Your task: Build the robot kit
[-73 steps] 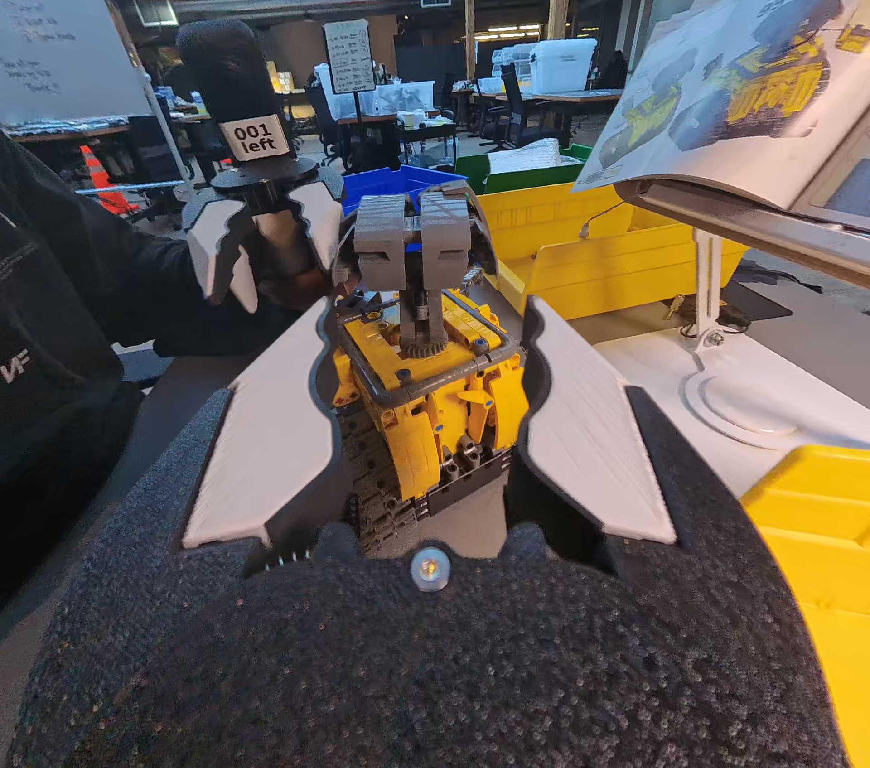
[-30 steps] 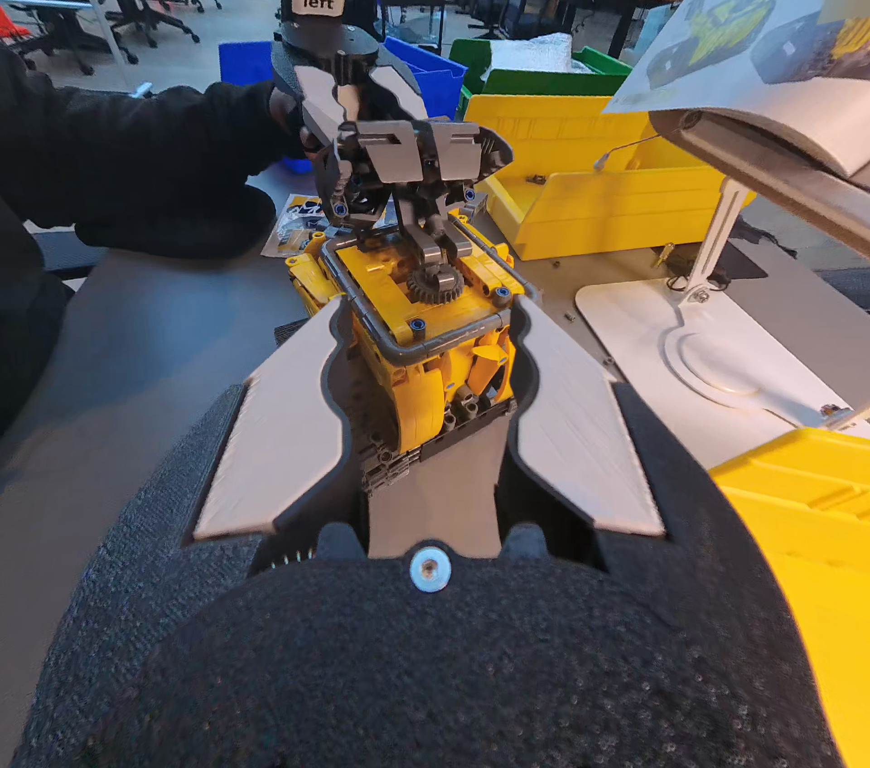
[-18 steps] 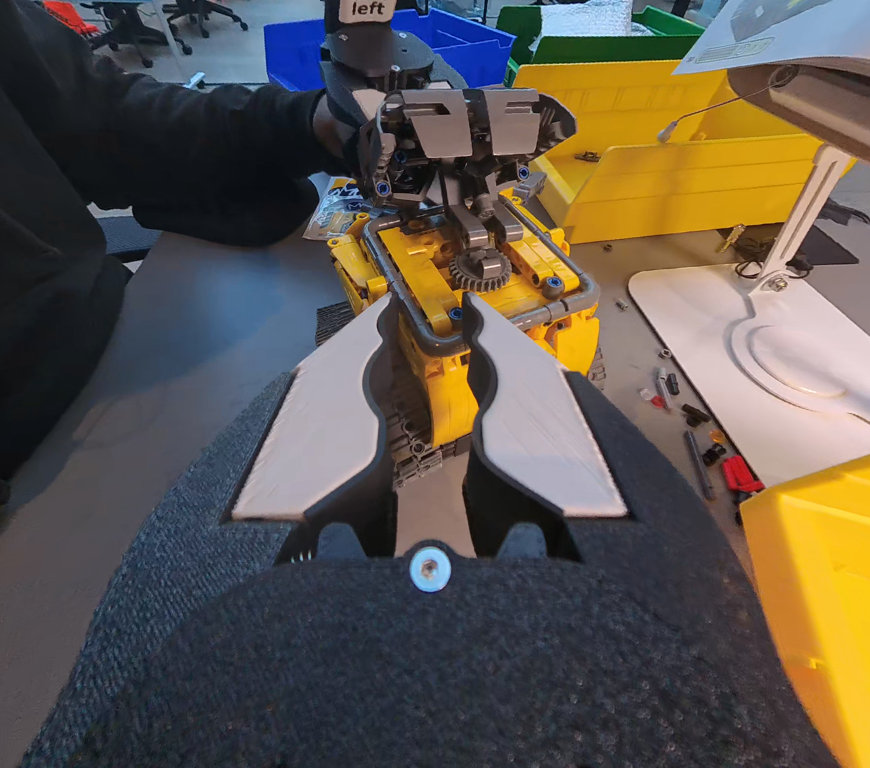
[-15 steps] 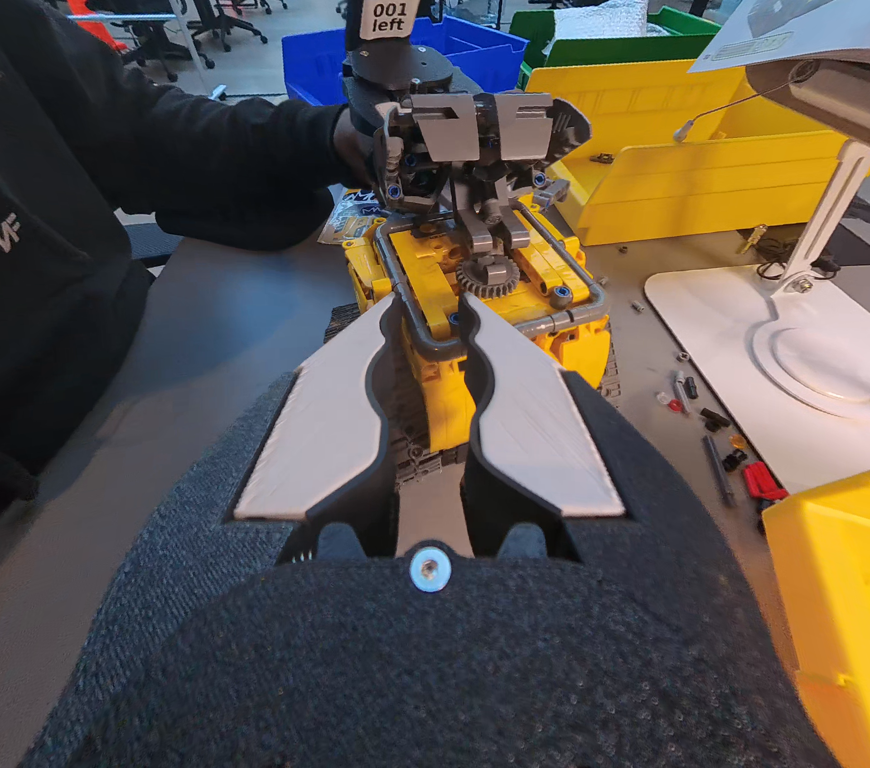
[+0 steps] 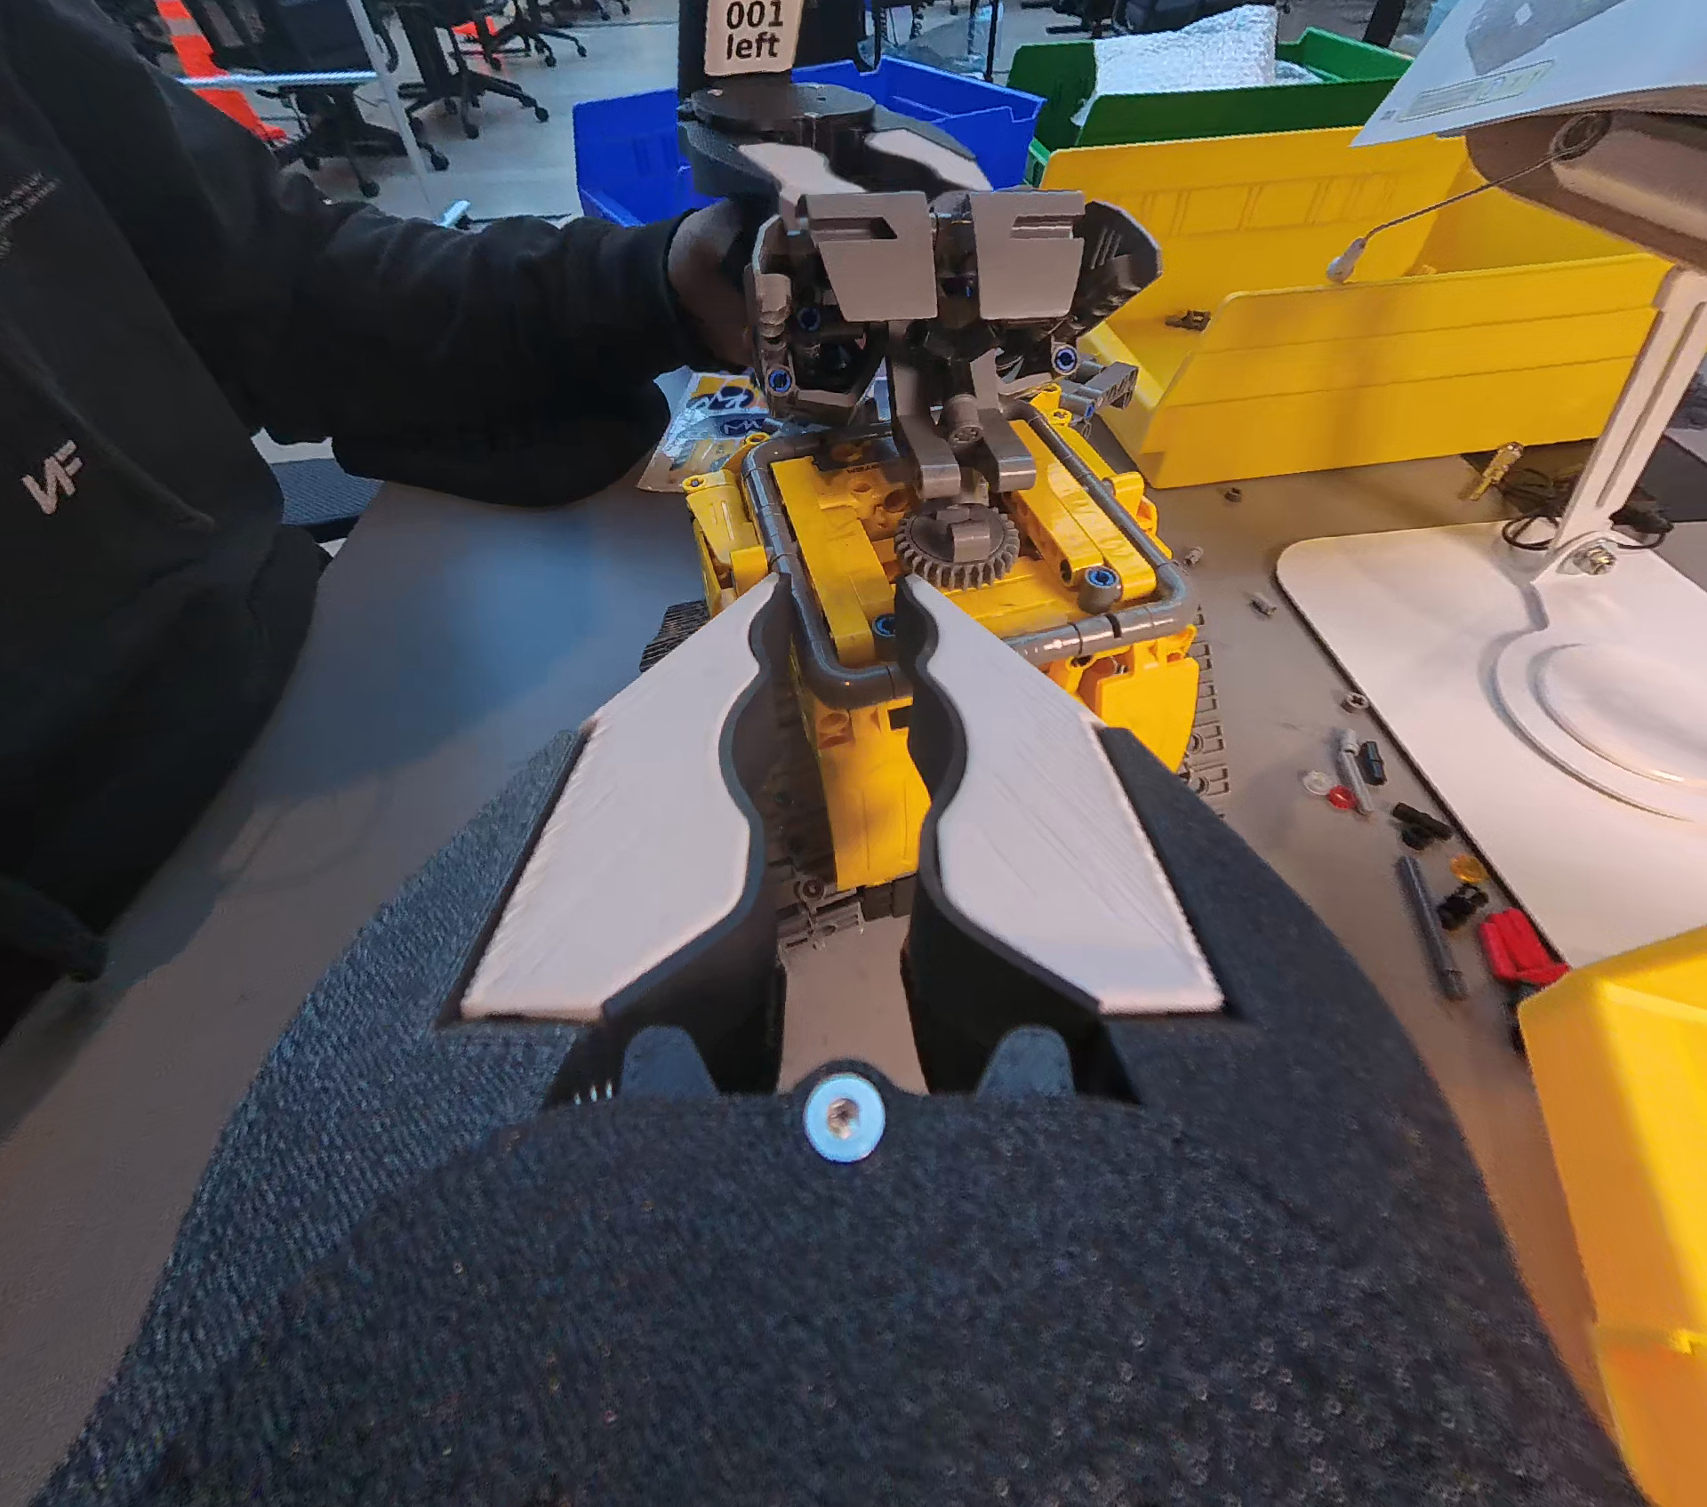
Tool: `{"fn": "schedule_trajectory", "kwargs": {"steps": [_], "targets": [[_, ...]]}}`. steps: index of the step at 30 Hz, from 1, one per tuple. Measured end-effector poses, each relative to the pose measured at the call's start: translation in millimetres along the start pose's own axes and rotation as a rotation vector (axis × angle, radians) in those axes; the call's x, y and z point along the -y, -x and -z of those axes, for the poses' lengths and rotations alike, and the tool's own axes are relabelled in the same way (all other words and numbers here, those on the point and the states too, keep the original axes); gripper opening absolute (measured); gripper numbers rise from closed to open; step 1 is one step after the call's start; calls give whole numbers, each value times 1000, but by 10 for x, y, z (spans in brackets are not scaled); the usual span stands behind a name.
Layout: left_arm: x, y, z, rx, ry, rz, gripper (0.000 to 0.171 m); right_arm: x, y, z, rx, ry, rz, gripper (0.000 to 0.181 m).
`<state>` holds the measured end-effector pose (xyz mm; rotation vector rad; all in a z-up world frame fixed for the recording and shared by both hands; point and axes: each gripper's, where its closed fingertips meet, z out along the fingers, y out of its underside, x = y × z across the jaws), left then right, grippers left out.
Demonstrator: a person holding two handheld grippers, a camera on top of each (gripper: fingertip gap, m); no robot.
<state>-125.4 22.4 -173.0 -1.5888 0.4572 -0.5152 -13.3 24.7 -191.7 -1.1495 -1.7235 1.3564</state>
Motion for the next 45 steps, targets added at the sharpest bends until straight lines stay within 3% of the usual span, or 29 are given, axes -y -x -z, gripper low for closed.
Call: {"fn": "schedule_trajectory", "kwargs": {"steps": [7,14,19,26,45], "targets": [[133,464,187,260,-107,1,55,397,-238,229,-152,-234,5,26],[174,739,396,461,-138,11,71,521,-807,635,-572,-382,22,69],[96,823,540,563,-128,13,77,455,-957,732,-711,-371,39,78],[11,777,690,603,-131,31,75,360,-1017,703,-734,-361,19,74],[66,700,663,555,-158,18,76,274,-1064,654,-758,-349,15,67]]}}
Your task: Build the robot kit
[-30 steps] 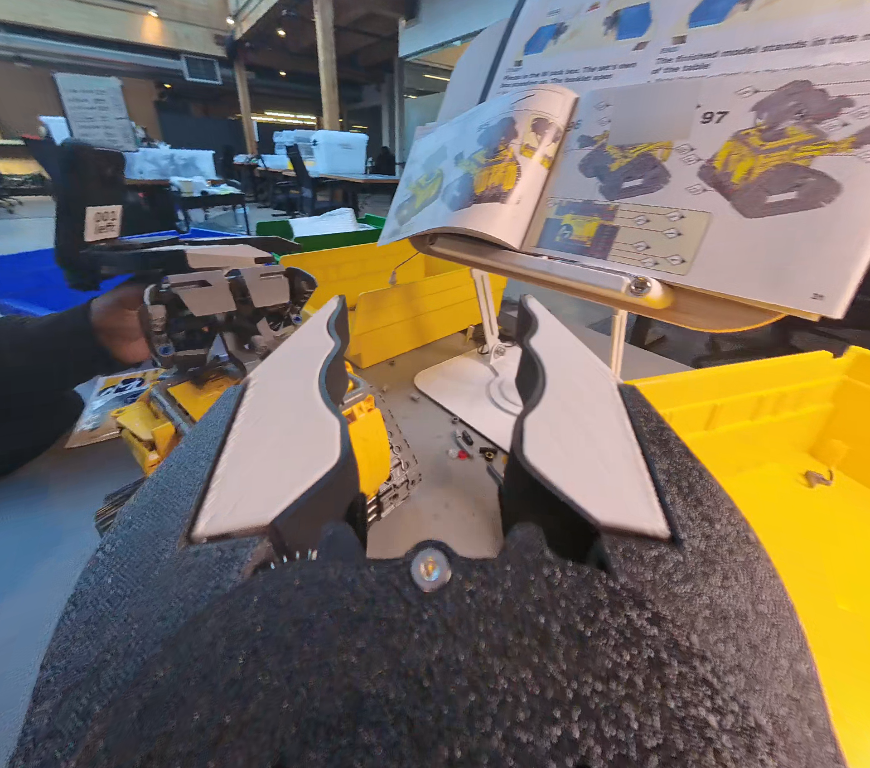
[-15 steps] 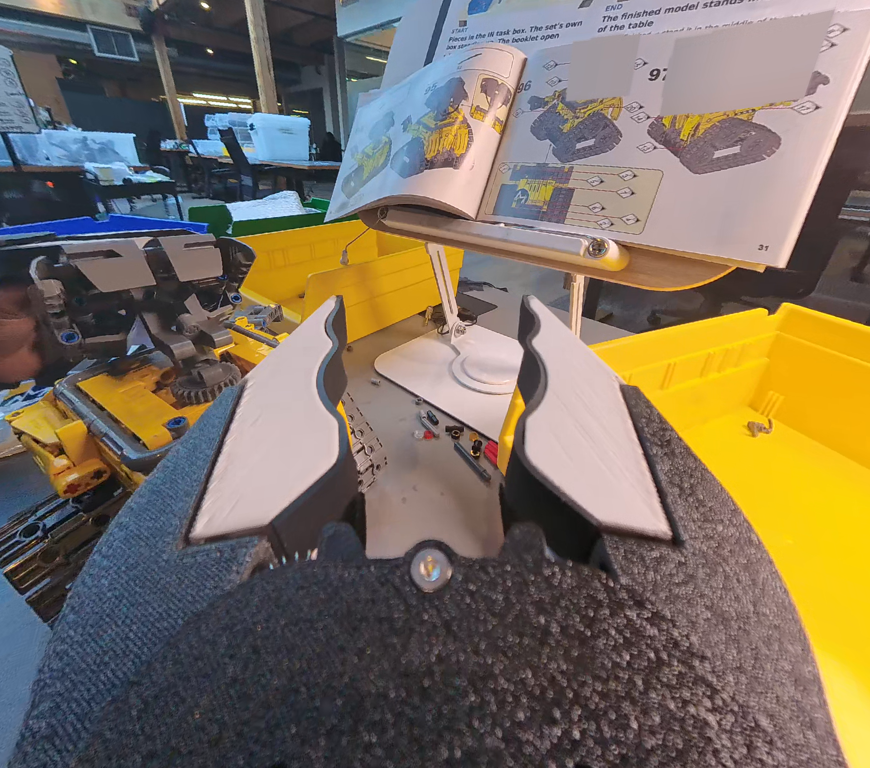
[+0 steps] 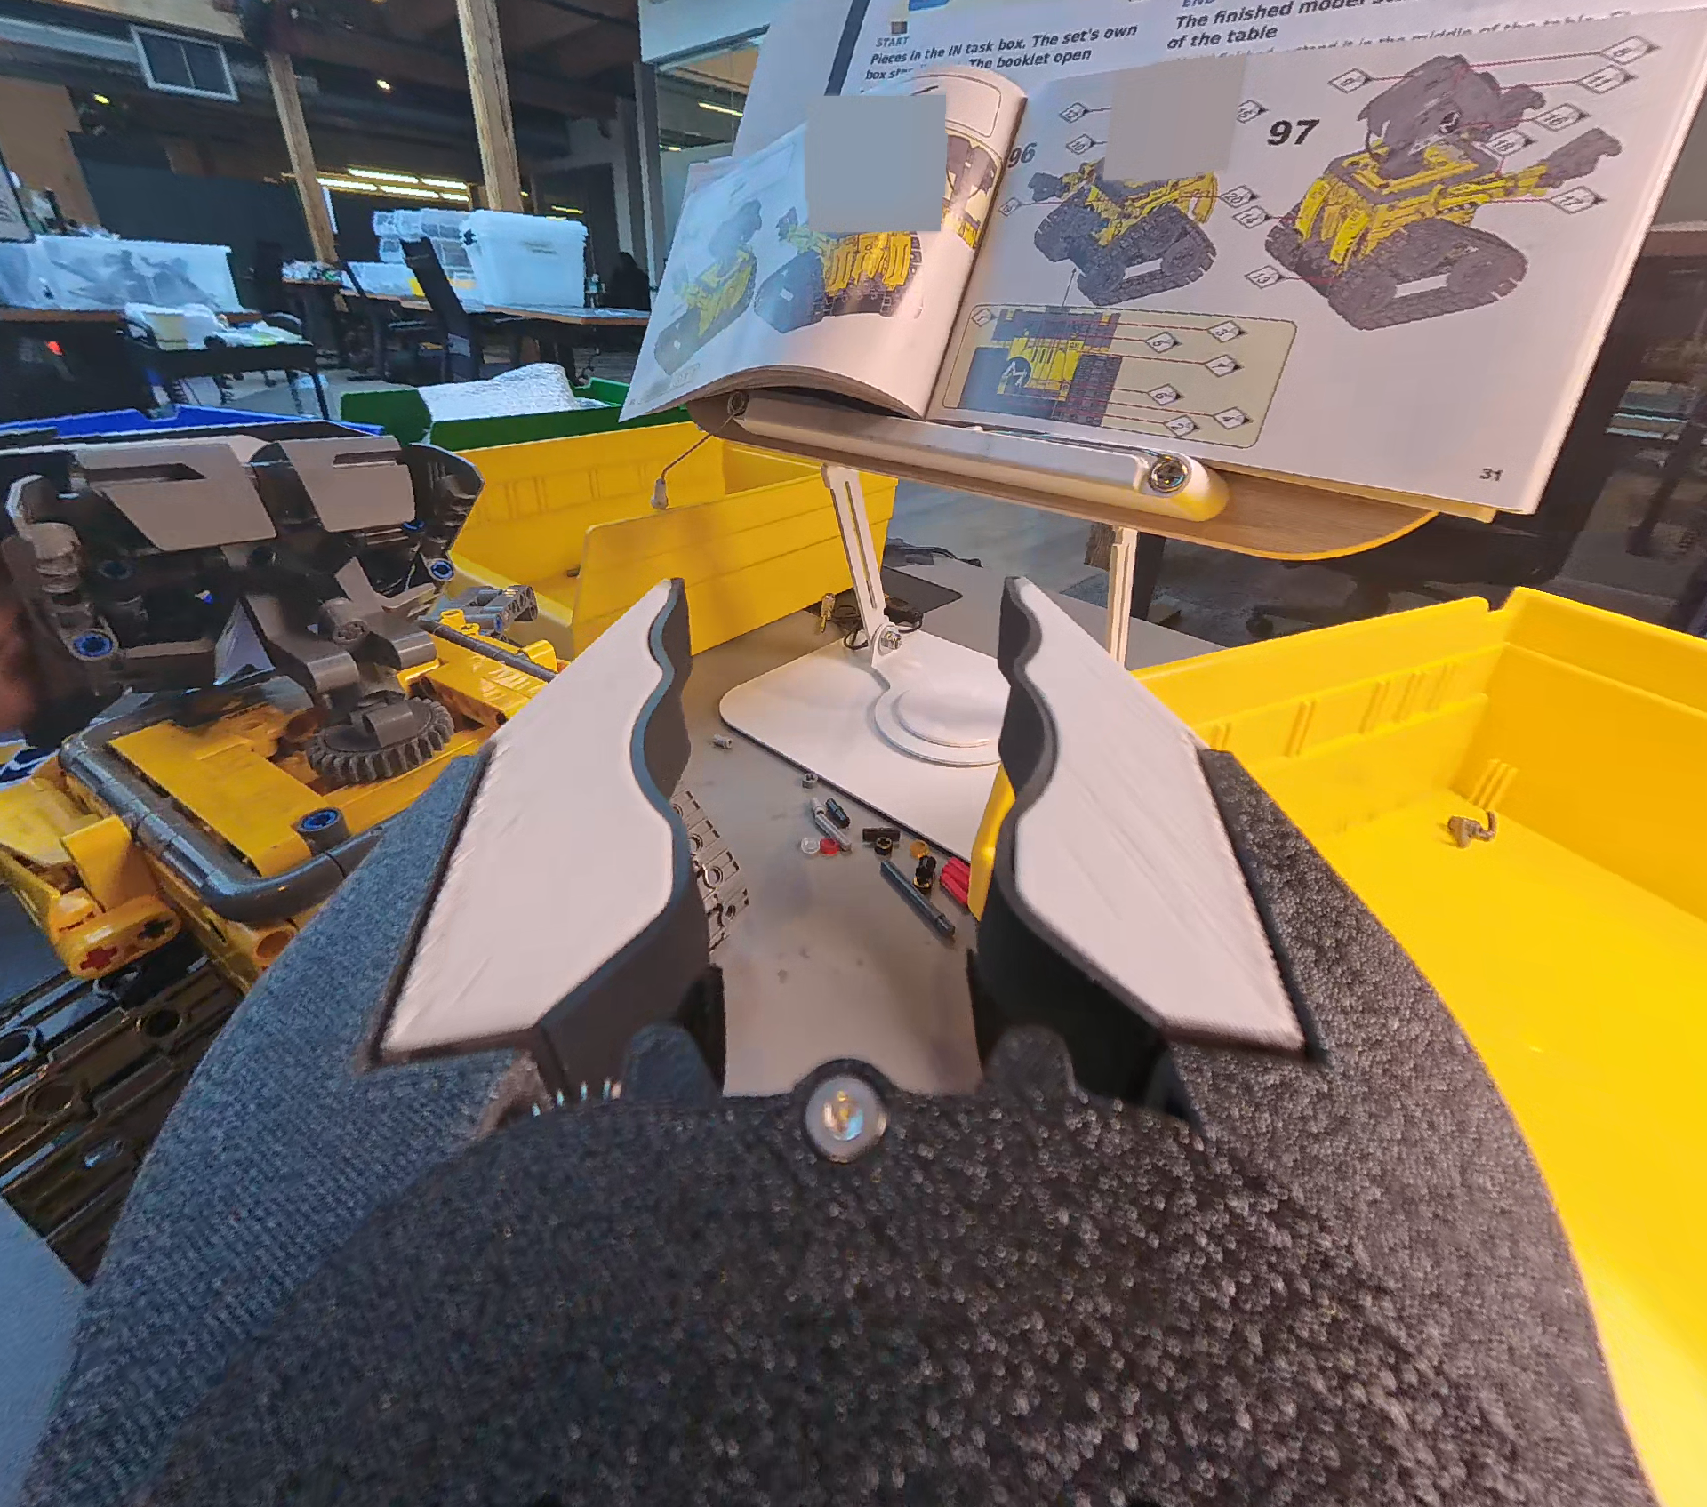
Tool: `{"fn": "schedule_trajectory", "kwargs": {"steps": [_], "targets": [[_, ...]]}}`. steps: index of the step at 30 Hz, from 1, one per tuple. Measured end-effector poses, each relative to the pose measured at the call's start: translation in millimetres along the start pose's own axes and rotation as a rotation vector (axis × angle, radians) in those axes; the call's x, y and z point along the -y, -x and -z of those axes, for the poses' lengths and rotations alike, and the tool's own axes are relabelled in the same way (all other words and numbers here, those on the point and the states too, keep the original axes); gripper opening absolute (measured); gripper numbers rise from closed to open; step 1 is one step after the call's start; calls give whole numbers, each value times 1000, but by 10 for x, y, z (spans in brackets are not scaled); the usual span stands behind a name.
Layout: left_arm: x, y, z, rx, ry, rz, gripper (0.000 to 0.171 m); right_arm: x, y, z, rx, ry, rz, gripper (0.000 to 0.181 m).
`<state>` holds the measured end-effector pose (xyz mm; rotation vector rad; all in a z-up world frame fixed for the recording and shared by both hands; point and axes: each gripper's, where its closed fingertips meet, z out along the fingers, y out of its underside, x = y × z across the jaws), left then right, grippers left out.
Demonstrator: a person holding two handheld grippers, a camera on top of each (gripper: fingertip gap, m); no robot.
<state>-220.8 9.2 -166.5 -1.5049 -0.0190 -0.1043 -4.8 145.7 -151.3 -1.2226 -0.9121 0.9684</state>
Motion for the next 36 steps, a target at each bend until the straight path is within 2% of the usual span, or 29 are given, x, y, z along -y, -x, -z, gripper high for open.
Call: {"fn": "schedule_trajectory", "kwargs": {"steps": [13,27,36], "targets": [[-83,-28,-40,-3,31,-40,75,23,-73,30,-24,-10,-12,66],[5,-92,-11,-17,8,-61,74,-3,32,5,10,0,-7,60],[20,-113,-8,-24,7,-70,74,33,299,-2,144,-15,1,54]]}}
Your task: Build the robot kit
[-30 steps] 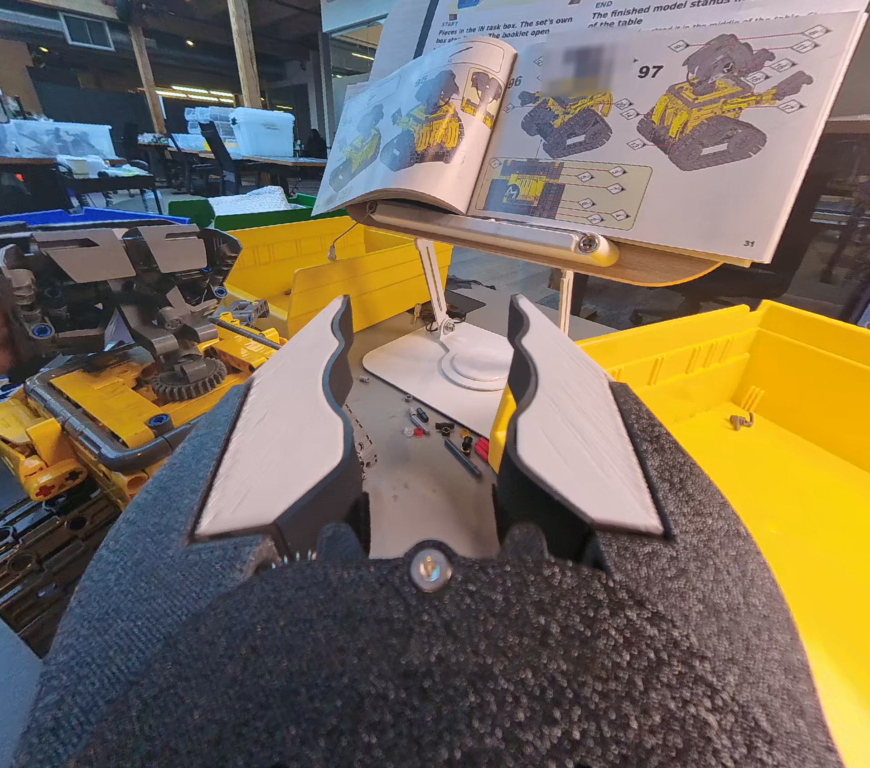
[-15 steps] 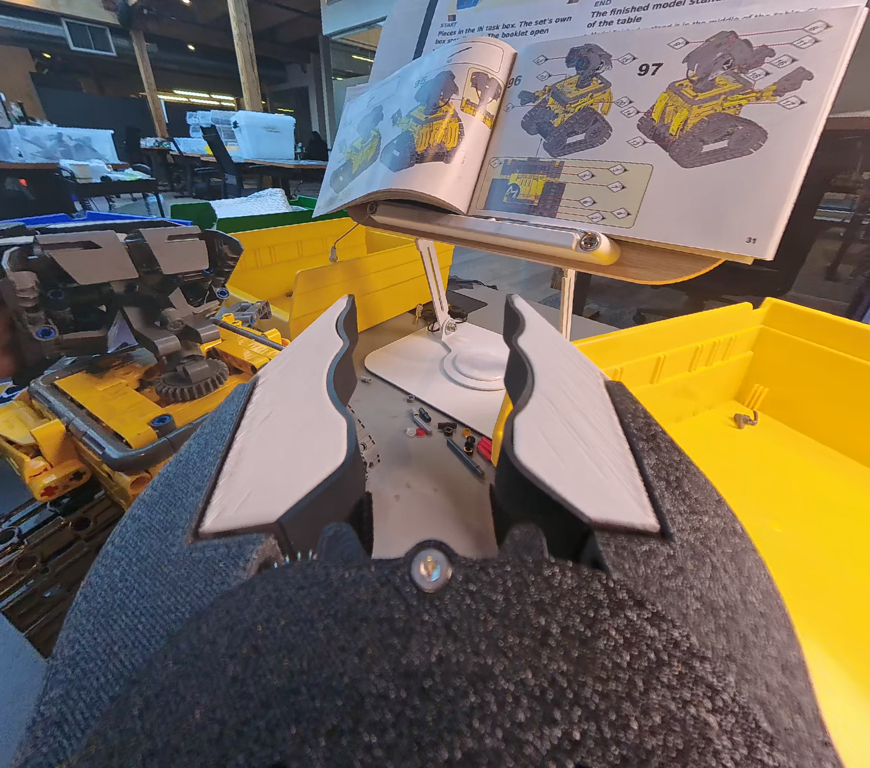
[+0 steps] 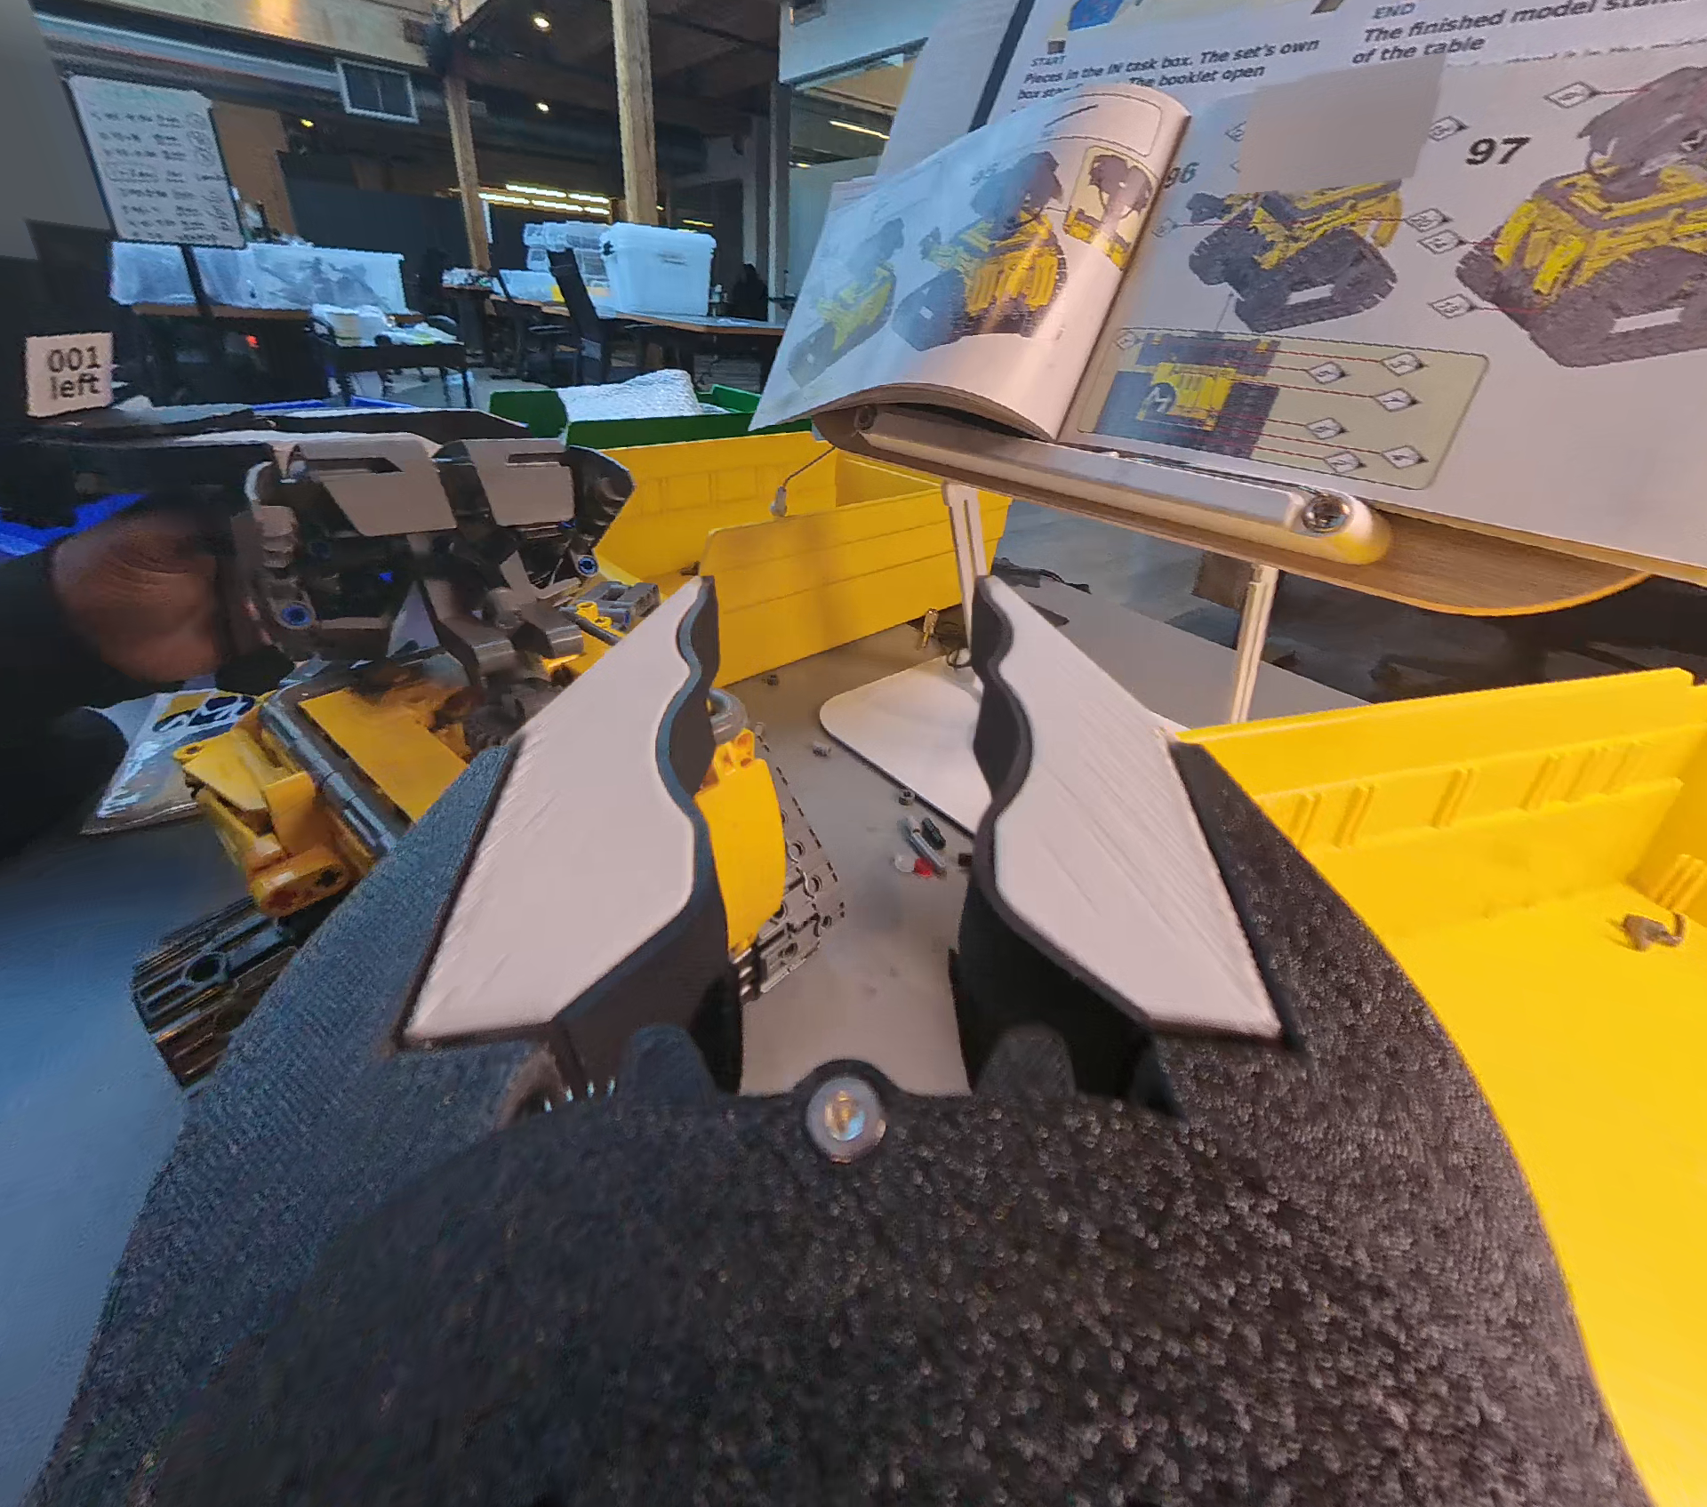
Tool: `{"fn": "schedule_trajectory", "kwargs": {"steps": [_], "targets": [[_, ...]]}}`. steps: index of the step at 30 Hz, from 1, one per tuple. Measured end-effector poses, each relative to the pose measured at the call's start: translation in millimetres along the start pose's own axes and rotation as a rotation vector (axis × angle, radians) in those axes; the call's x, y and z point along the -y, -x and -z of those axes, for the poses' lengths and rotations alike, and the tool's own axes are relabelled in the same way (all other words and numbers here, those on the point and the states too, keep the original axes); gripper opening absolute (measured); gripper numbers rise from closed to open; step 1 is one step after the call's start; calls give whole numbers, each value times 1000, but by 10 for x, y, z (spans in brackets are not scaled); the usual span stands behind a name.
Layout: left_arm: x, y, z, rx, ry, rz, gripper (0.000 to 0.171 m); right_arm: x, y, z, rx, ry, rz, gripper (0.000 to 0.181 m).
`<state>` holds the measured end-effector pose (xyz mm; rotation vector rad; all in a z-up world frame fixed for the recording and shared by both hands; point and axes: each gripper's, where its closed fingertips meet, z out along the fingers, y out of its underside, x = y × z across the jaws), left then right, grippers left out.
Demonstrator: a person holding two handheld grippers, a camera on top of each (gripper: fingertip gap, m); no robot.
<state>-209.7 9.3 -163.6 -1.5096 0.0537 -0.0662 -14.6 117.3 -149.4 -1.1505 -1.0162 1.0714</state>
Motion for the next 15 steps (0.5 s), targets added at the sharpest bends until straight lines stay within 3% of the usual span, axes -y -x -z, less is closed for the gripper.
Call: {"fn": "schedule_trajectory", "kwargs": {"steps": [6,8,12,15], "targets": [[-13,-74,-11,-47,13,-3,73,46,586,19,330,55,18,52],[-101,-291,-27,-192,69,15,65,11,732,56,410,112,50,55],[-209,-970,179,-660,196,175,65,-138,813,179,506,233,95,59],[-447,-1169,228,-723,295,51,75,-266,860,246,553,315,119,59]]}}
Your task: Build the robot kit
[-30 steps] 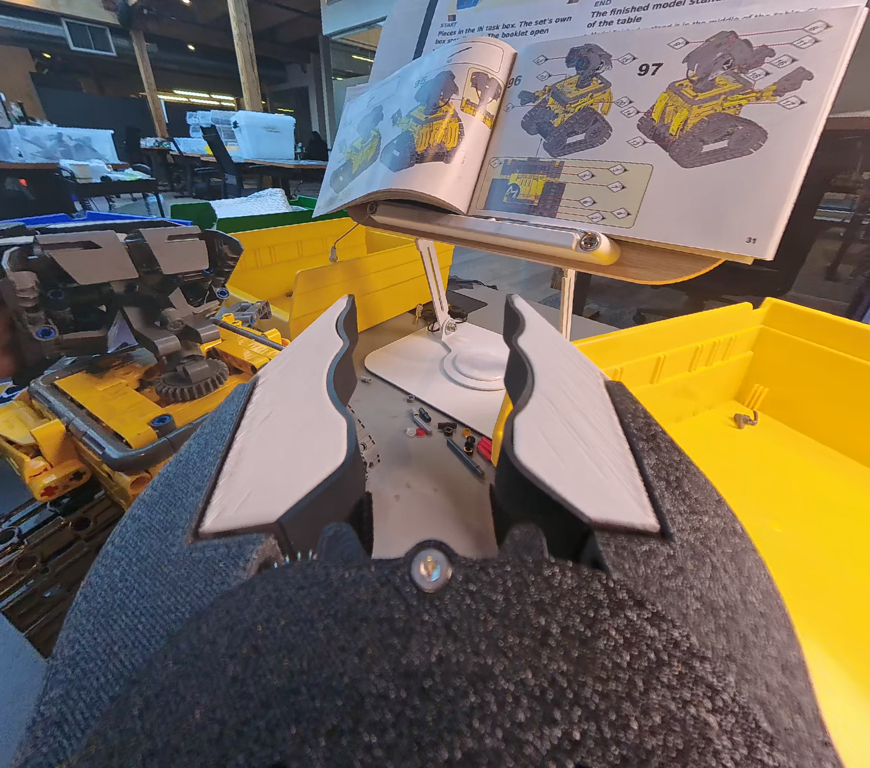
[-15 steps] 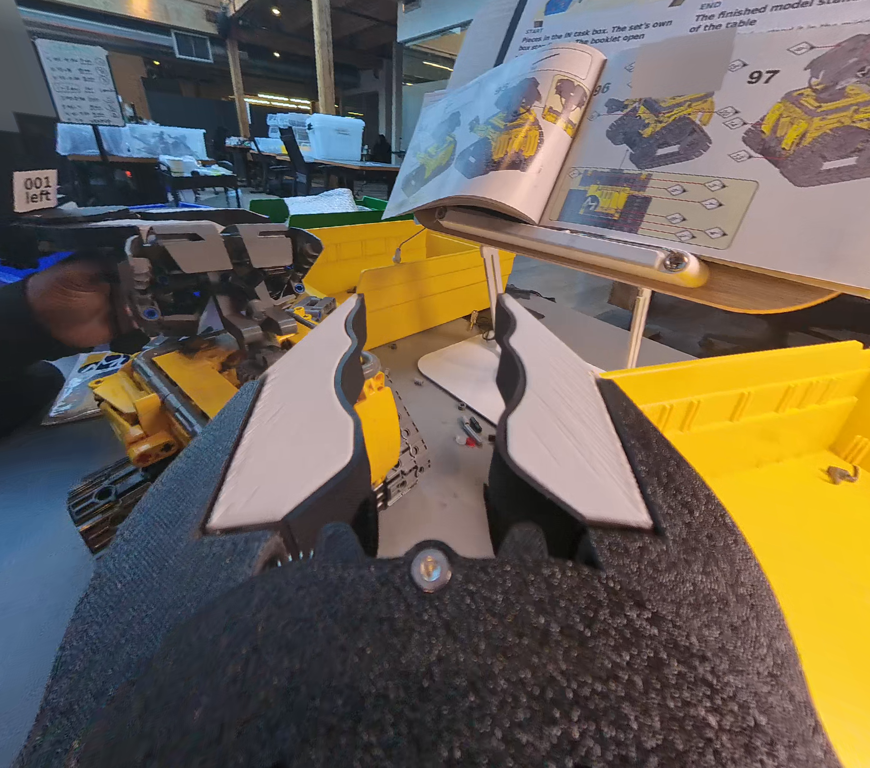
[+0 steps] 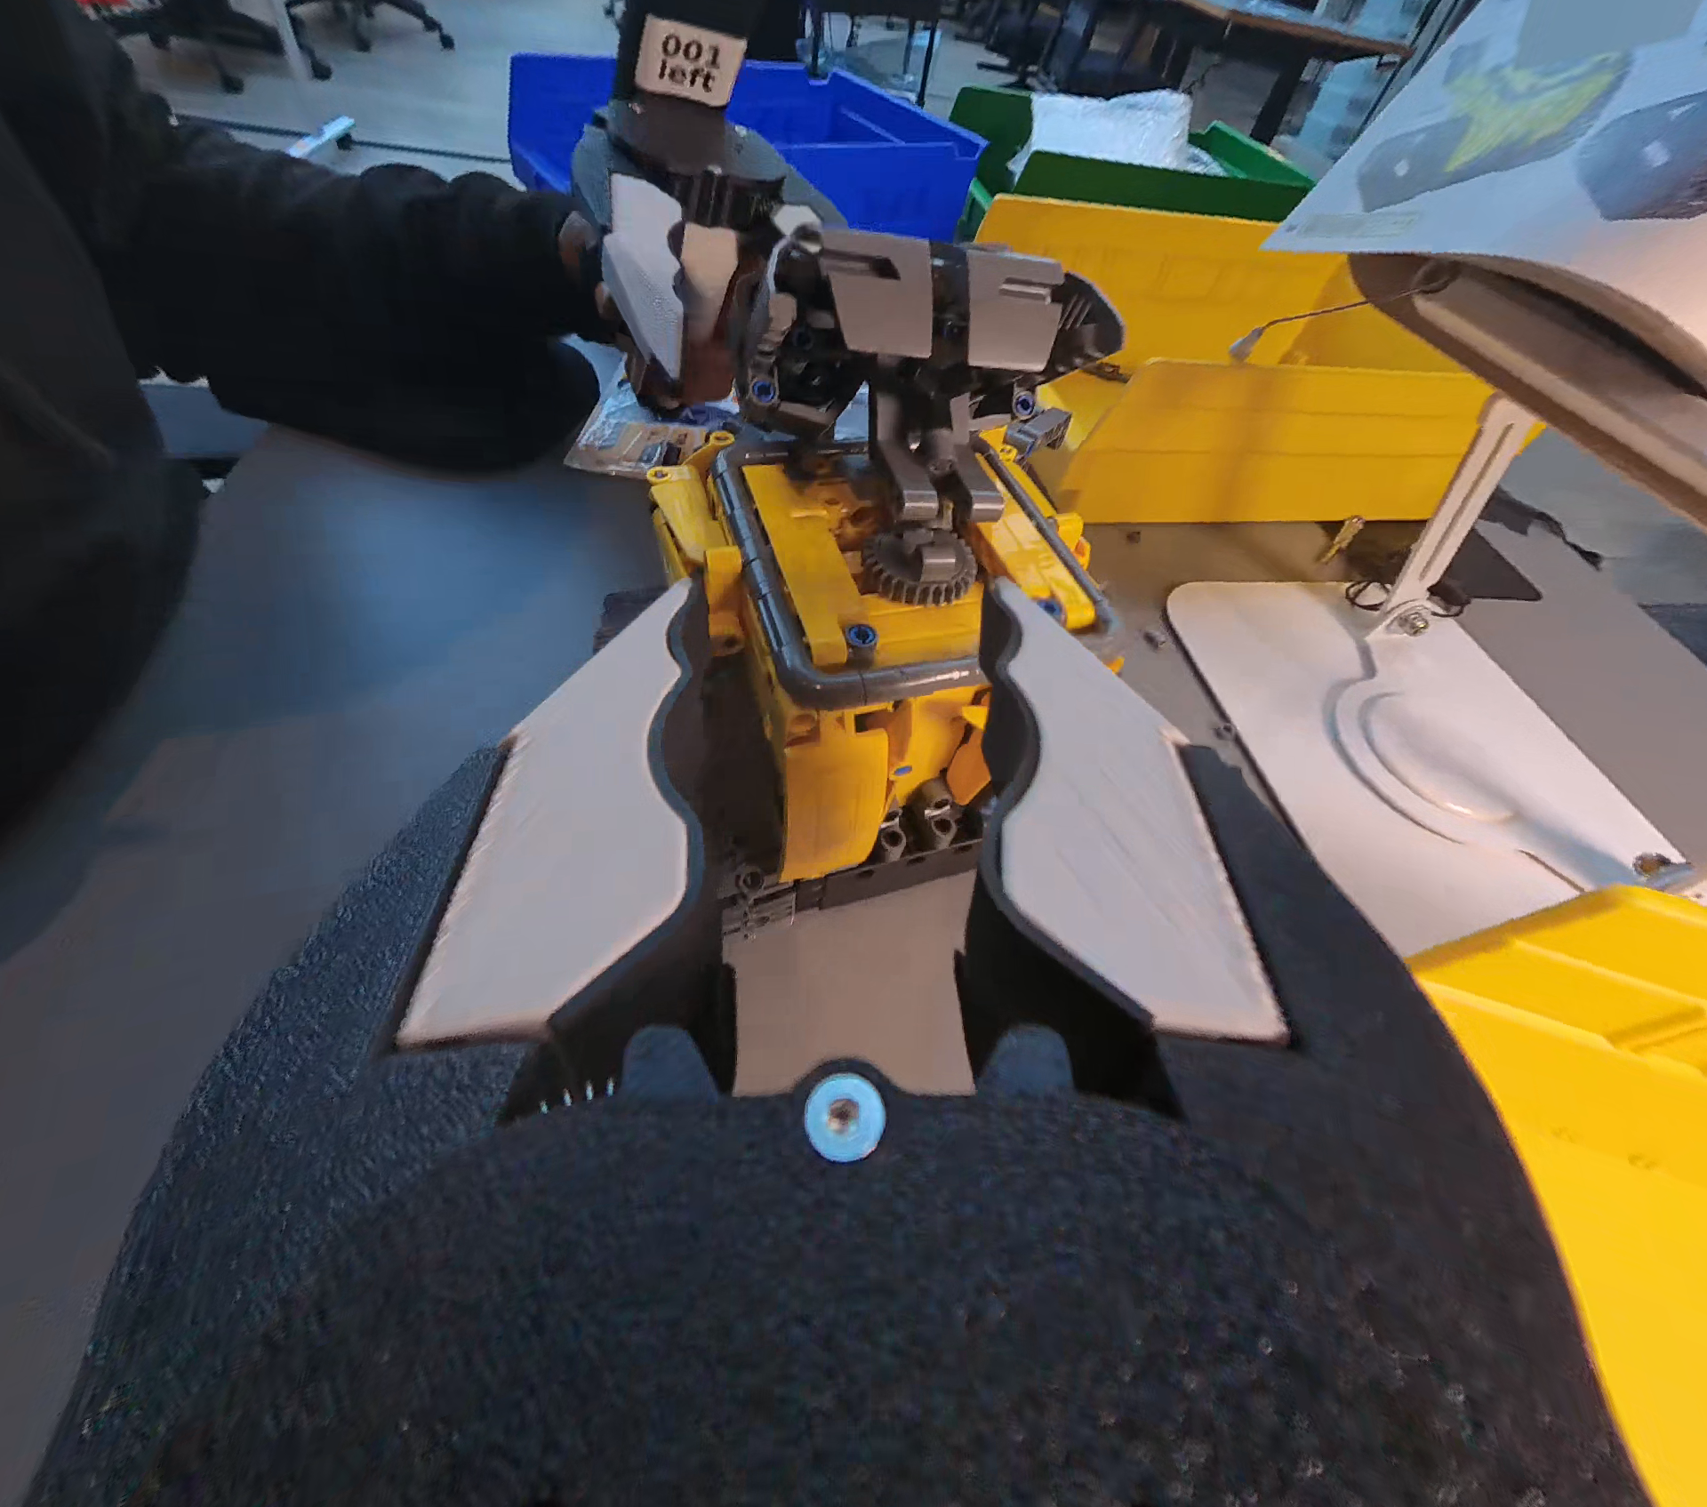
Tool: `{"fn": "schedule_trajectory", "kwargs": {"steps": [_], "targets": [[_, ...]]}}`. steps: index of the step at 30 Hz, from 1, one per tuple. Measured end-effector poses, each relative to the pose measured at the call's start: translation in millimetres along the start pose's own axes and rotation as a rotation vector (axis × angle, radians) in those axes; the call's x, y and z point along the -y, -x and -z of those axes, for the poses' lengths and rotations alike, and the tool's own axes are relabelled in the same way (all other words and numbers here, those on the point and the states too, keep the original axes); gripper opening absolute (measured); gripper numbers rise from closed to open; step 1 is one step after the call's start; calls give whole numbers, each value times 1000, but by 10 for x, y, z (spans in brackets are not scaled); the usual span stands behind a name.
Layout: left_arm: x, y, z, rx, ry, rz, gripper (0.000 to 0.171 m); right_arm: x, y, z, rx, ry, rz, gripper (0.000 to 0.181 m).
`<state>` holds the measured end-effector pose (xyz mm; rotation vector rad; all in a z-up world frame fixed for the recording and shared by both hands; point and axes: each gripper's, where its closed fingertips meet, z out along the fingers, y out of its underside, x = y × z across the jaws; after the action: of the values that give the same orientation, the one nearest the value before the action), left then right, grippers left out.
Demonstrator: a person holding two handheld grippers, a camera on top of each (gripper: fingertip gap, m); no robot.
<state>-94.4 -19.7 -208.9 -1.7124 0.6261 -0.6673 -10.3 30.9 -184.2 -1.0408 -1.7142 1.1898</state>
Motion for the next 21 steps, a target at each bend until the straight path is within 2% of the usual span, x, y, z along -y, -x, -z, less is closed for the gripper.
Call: {"fn": "schedule_trajectory", "kwargs": {"steps": [2,5,7,10,15,16,17,21], "targets": [[-118,-77,-109,-16,54,-45,70,-154,14,-57,-11,92,41,52],[-170,-99,-176,7,94,-95,53,-165,18,-98,-33,99,79,41],[-175,-116,-108,4,123,-123,49,-171,11,-84,-30,110,69,41],[-216,-194,65,-48,182,-145,25,-182,-10,-51,-39,124,61,41],[-325,-434,191,-171,256,-135,23,-180,-17,-56,-41,125,44,41],[-313,-452,213,-180,254,-140,5,-181,-21,-58,-45,126,42,42],[-298,-453,235,-182,249,-147,0,-182,-26,-58,-49,129,41,42],[-268,-393,292,-151,231,-140,0,-188,-56,-54,-65,135,36,42]]}}
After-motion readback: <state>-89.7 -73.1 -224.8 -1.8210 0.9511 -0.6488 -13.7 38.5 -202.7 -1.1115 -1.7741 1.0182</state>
